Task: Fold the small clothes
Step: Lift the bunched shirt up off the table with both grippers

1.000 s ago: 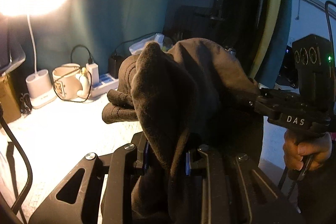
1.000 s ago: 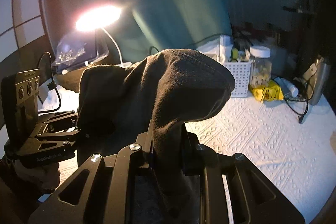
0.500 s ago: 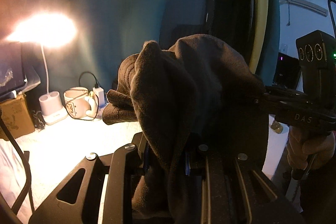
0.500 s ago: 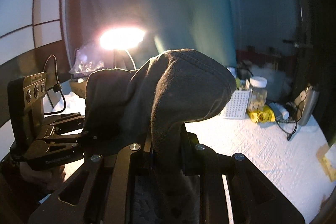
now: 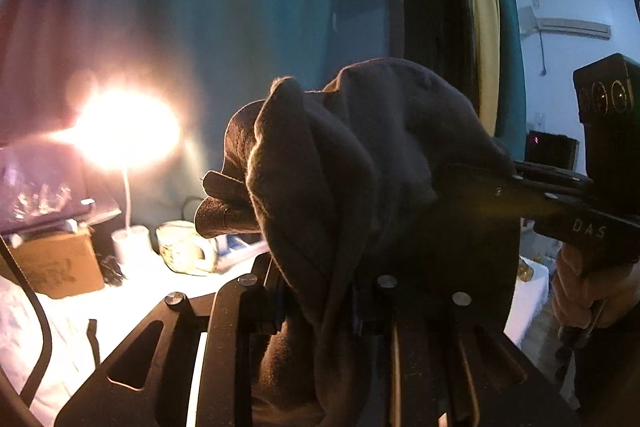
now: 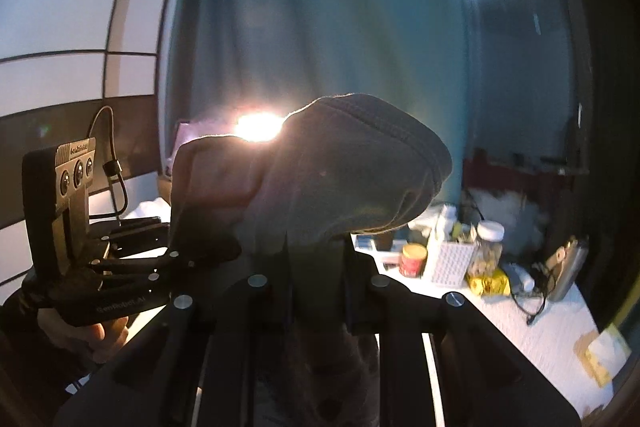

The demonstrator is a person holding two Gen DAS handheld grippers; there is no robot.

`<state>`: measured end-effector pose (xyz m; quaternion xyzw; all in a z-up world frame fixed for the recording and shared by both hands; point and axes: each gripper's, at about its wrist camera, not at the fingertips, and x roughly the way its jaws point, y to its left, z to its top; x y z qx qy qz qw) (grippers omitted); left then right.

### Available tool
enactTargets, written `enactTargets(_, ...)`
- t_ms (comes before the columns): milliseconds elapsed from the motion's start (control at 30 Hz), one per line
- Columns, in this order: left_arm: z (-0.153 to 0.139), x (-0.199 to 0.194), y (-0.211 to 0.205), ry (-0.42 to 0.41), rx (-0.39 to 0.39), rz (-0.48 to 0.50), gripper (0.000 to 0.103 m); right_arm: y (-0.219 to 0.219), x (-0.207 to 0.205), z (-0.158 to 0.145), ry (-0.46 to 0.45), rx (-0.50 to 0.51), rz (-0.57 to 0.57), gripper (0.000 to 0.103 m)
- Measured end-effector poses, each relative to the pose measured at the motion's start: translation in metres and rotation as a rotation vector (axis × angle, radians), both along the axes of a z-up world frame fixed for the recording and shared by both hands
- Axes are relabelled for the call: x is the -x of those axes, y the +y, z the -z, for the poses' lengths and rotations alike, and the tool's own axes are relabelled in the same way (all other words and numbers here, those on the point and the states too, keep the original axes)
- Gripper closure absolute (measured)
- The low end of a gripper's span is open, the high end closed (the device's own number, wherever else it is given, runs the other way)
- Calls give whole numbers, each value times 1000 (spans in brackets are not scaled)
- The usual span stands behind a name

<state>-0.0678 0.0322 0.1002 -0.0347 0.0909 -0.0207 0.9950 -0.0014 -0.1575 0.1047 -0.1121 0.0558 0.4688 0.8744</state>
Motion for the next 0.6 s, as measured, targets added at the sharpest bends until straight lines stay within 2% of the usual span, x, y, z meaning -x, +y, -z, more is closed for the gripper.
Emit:
enactTargets(300, -16, 42, 30, -52, 24, -76, 82, 27, 36, -16, -64, -8, -98, 84)
enactTargets(600, -9, 80, 68, -40, 47, -187, 82, 74, 64, -13, -46, 12, -218, 84)
